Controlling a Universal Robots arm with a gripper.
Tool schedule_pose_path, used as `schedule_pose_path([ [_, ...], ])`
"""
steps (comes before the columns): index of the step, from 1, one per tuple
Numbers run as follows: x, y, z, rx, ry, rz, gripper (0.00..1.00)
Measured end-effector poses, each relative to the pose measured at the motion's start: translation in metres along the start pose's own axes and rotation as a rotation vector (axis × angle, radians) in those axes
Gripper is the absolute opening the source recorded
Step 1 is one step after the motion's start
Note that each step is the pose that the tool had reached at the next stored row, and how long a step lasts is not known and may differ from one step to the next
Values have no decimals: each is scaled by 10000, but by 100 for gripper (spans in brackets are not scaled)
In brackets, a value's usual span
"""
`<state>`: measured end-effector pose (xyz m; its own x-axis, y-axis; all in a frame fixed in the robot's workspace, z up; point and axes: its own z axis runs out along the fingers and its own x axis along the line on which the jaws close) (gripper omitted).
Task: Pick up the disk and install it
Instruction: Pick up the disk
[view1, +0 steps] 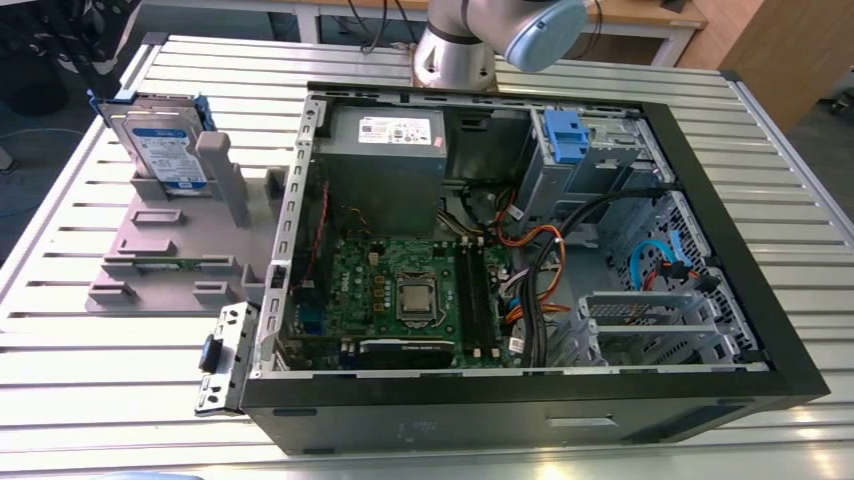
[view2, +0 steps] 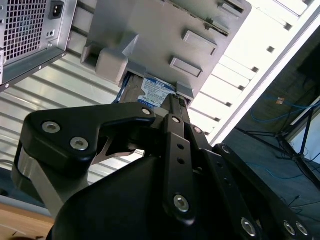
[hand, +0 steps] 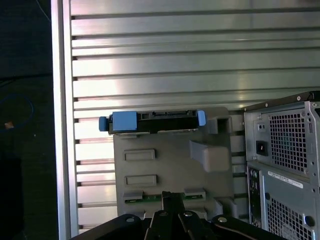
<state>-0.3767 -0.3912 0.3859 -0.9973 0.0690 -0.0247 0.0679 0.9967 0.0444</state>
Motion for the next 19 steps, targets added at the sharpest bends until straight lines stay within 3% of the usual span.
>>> schedule_pose_path([
  [19,0,0,0,-21,36,-820,11],
])
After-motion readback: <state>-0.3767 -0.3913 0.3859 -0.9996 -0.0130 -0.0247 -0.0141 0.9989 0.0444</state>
